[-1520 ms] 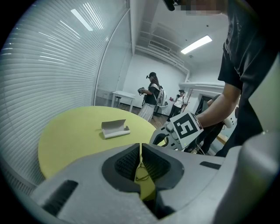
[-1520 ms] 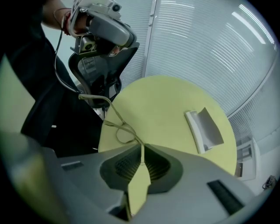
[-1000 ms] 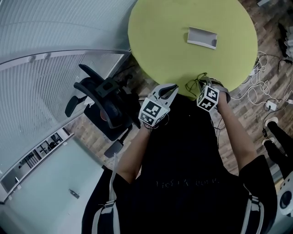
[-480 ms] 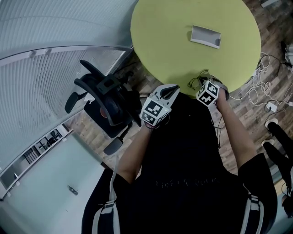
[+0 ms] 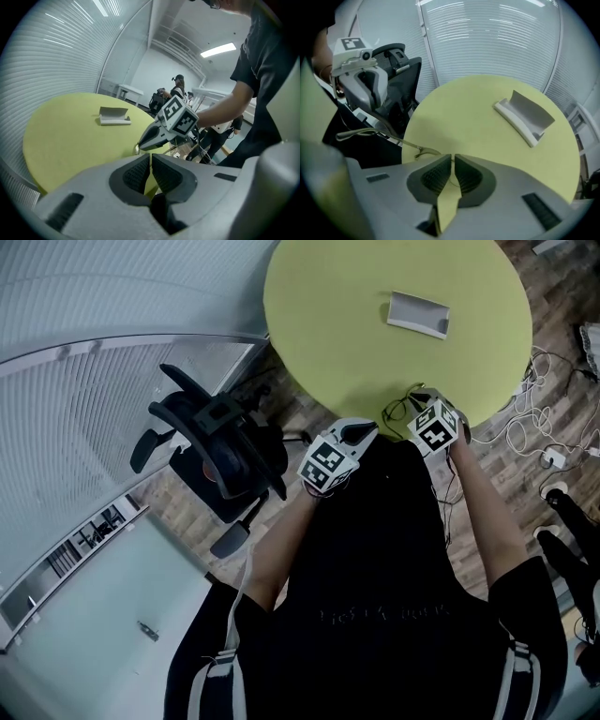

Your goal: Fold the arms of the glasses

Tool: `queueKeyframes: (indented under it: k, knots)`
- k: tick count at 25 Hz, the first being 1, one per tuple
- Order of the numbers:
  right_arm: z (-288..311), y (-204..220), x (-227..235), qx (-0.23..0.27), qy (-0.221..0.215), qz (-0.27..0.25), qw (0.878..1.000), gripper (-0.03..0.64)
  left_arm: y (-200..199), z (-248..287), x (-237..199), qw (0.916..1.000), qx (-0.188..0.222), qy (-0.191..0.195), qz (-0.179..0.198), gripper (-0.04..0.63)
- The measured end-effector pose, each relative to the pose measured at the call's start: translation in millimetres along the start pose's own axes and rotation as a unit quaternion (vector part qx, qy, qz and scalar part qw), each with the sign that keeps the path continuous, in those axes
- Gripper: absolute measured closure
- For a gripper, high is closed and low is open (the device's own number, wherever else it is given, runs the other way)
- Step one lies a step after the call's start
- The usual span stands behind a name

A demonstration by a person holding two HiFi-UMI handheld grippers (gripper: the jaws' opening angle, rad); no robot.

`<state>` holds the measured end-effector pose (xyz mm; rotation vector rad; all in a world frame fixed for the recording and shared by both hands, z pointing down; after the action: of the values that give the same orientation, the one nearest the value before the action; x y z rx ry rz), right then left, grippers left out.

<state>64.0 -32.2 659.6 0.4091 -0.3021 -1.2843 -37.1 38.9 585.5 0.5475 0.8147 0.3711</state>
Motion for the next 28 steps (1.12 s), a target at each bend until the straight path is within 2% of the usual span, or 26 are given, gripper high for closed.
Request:
queueKeyframes:
  k: [3,9,14,18,21,25,26,28]
  knots:
    - [10.6,2.5,2.8,-0.007,-0.006,0.016,1.000,0.583,10.2,12.3,0.5,0.9998,-0.014,0.012,-0.007,0.571]
    - [8.2,5.4,4.9,-0.003,-0.006,0.063,0.998,0.583,11.5,36.1,6.7,0.9990,-0.012,0.032,-0.029,0.571]
    - [3.3,13.1,3.7,0.007,-0.002,0.140,0.990,0.583,4.2,44.9,-1.5,0.9986,0.009,0.022,-0.046,0.571]
    - [-8.4,21.2,2.9,0.029,0.010,0.180,0.983,0.583,-4.7,48.6,-8.5,0.9991,0.013,0.013,-0.039,0.571]
    - [-35.9,17.8,-1.0,0.093,-0.005,0.249,0.964,0.583,-10.1,47.0,-9.7,0.9992,0.016,0.011,-0.034,0.571]
    - [-77.5,8.5,-21.8,0.188,-0.056,0.344,0.918,0.583,-13.9,35.1,-9.9,0.9991,0.026,0.006,-0.034,0.571]
    - [-84.4,5.8,-29.2,0.201,-0.064,0.356,0.910,0.583,-13.8,31.6,-10.2,0.9990,0.028,0.004,-0.034,0.571]
    - [-91.3,-0.4,-44.7,0.210,-0.070,0.359,0.907,0.583,-13.5,24.6,-11.0,0.9988,0.032,0.001,-0.037,0.571]
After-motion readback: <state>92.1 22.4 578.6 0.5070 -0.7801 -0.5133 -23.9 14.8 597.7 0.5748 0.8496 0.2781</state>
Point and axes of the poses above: the fingertips, and each gripper's own axes: z forward along the fingers, x to its right, y out of its underside, the point moved 3 cm from there along -z, backward along the fingers, and after that the axes turned 14 degrees about -z, right-handed, at the moved point
